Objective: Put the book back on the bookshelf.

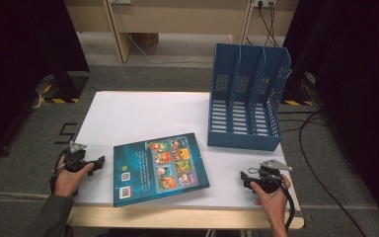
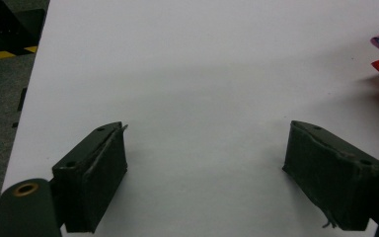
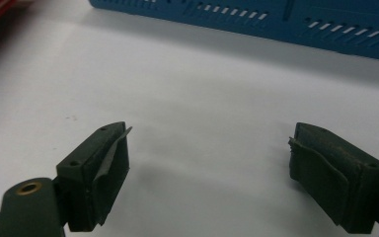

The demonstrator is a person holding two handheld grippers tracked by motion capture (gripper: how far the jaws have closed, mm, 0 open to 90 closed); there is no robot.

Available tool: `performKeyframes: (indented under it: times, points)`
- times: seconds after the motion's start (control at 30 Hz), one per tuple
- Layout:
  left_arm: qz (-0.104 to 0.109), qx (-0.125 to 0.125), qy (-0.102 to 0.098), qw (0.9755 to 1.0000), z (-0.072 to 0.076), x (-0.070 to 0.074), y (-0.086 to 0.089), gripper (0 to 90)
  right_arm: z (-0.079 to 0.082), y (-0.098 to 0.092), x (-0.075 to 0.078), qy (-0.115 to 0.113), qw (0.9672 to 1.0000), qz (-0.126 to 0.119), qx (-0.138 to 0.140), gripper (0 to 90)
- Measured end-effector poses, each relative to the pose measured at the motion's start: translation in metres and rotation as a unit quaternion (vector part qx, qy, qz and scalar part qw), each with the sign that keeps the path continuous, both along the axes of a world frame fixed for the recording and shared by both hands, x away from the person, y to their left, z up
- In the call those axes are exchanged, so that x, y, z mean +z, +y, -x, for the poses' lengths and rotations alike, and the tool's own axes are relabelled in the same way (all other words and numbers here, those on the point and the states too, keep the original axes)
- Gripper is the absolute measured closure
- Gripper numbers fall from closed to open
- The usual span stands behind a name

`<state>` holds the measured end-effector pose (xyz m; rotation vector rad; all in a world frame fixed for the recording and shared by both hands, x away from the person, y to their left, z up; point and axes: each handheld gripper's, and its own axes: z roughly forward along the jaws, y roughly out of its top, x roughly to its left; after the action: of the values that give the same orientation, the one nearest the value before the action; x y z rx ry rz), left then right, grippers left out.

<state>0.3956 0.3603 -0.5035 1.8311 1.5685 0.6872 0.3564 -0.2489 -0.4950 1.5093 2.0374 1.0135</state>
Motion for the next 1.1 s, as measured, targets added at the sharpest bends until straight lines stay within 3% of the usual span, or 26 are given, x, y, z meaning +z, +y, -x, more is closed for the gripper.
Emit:
performKeyframes:
  times: [0.2, 0.37, 0.4, 0.5, 0.7, 0.83, 0.97, 1.1]
  points:
    - [0.006, -0.004, 0.01, 0.9999, 0.002, 0.003, 0.0, 15.6, 0.006, 0.009, 0.004, 0.008, 0.9993, -0.008, 0.035, 21.1]
    - [0.022, -0.003, -0.001, 0.9997, 0.01, 0.008, -0.001, 16.3, 0.014, 0.021, 0.014, -0.006, 0.998, -0.02, 0.059, 26.7]
    - [0.037, -0.006, -0.003, 0.9993, 0.014, 0.01, -0.001, 16.4, 0.016, 0.024, 0.016, -0.007, 0.9979, -0.021, 0.06, 26.7]
    - [0.054, -0.017, -0.002, 0.9984, 0.022, 0.015, -0.005, 16.5, 0.019, 0.032, 0.02, -0.014, 0.9967, -0.037, 0.071, 26.9]
    - [0.052, -0.043, -0.019, 0.9975, 0.04, 0.024, -0.019, 16.4, 0.025, 0.051, 0.025, -0.018, 0.9917, -0.072, 0.104, 28.2]
    - [0.054, -0.055, -0.026, 0.9967, 0.045, 0.029, -0.025, 16.4, 0.029, 0.062, 0.028, -0.021, 0.9903, -0.071, 0.118, 28.2]
    - [0.051, -0.083, 0.002, 0.9953, 0.048, 0.024, -0.033, 17.9, 0.032, 0.076, 0.028, -0.019, 0.9873, -0.076, 0.138, 28.2]
    - [0.05, -0.087, 0.005, 0.995, 0.049, 0.025, -0.034, 20.0, 0.034, 0.086, 0.029, -0.013, 0.9845, -0.083, 0.154, 27.9]
